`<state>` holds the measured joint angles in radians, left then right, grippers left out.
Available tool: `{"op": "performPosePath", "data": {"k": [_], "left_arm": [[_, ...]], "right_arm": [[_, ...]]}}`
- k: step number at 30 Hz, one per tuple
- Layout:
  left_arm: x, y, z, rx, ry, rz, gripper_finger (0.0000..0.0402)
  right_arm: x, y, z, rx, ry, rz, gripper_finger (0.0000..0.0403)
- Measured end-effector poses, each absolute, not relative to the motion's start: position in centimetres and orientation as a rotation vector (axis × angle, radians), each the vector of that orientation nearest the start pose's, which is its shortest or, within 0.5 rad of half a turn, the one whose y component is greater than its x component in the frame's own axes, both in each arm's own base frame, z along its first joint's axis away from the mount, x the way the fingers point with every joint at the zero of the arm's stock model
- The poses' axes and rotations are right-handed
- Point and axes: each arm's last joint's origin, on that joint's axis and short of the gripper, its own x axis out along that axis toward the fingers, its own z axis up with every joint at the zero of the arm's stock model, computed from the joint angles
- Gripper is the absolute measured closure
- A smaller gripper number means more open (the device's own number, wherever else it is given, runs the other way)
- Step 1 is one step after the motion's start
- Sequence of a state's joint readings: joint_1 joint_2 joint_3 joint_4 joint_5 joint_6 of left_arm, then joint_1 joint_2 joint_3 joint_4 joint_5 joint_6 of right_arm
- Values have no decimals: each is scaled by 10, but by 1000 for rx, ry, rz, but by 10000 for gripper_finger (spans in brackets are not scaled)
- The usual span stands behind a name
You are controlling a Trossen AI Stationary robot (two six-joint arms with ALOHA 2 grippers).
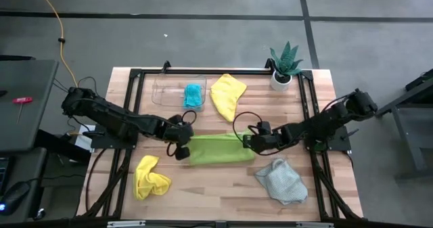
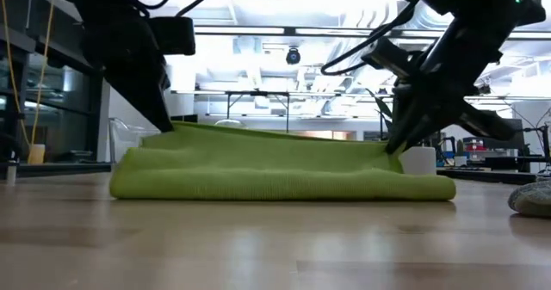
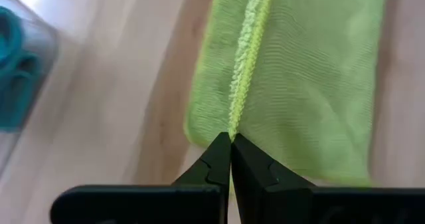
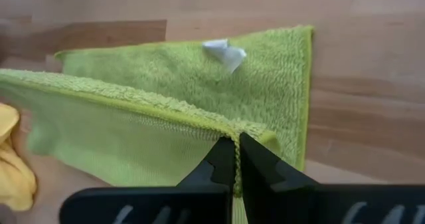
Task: Fold microfiber towels
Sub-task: Fold the green towel
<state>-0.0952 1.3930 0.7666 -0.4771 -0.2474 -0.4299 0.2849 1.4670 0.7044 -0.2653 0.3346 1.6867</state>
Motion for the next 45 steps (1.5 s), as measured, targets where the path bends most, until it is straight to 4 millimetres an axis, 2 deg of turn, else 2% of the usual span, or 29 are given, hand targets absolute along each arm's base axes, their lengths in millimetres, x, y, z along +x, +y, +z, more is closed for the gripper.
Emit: {"op": "performPosePath", "data": {"k": [9,22,26,30,37,41,45], "left_arm": [[249,-15,180,-172,1063,363,401],[256,-15,175,-145,1045,348,400],[253,-14,174,-124,1074,364,384],[249,-13,172,-109,1115,372,353],[243,-13,179,-97,1140,370,290],[242,-14,193,-125,1083,342,267],[239,-18,202,-159,999,326,256]], "right_arm": [[249,53,163,1184,683,-864,403],[248,53,163,1207,719,-872,403],[248,53,163,1207,712,-874,397],[249,49,163,1203,697,-887,359],[251,30,164,1112,690,-904,251],[244,17,172,1035,729,-902,199],[231,10,185,970,788,-876,170]]}}
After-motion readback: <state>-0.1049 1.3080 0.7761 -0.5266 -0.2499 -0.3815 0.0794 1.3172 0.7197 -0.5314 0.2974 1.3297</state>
